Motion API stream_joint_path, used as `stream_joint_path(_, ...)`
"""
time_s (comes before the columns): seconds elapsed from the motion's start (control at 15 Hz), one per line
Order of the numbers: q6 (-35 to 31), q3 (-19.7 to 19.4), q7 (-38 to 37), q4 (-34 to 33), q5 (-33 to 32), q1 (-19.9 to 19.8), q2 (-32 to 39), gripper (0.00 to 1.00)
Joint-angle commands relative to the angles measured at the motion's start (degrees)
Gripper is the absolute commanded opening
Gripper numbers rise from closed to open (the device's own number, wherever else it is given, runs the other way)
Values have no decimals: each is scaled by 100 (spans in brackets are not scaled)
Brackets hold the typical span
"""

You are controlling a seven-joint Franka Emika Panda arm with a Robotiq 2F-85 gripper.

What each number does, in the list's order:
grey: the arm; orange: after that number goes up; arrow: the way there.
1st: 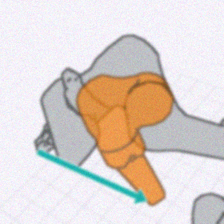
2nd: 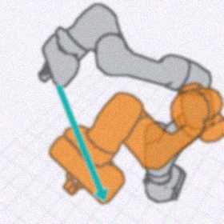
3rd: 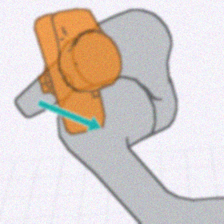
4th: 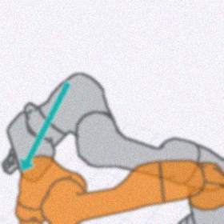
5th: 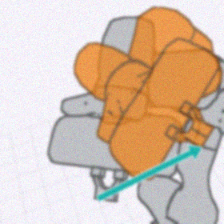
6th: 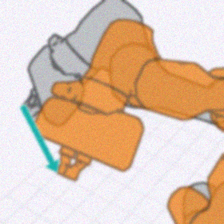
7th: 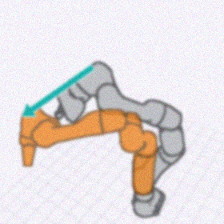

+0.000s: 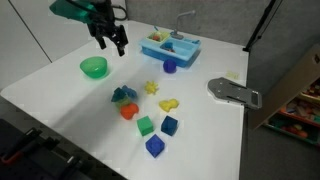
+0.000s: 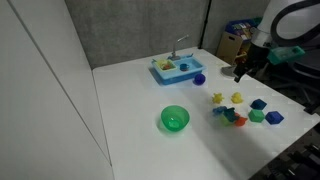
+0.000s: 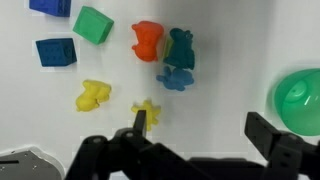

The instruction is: Remove the yellow object from the bowl

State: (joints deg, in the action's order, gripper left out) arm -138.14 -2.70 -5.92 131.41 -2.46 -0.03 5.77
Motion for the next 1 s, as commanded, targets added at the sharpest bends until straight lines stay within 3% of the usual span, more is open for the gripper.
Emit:
stream_joint_path(0.0, 947, 193, -44, -109, 186, 87, -607, 100)
stream_joint_path(0.53, 2590, 697, -738, -474, 139, 365, -1701, 100)
stream_joint_path(0.73, 2929, 906, -1051, -565, 87, 423, -2028, 100)
stream_joint_path(0.8, 2671, 837, -804, -469, 166, 384, -1850, 100)
stream_joint_path(0.93, 2795, 919, -904, -480, 165, 411, -2020, 100)
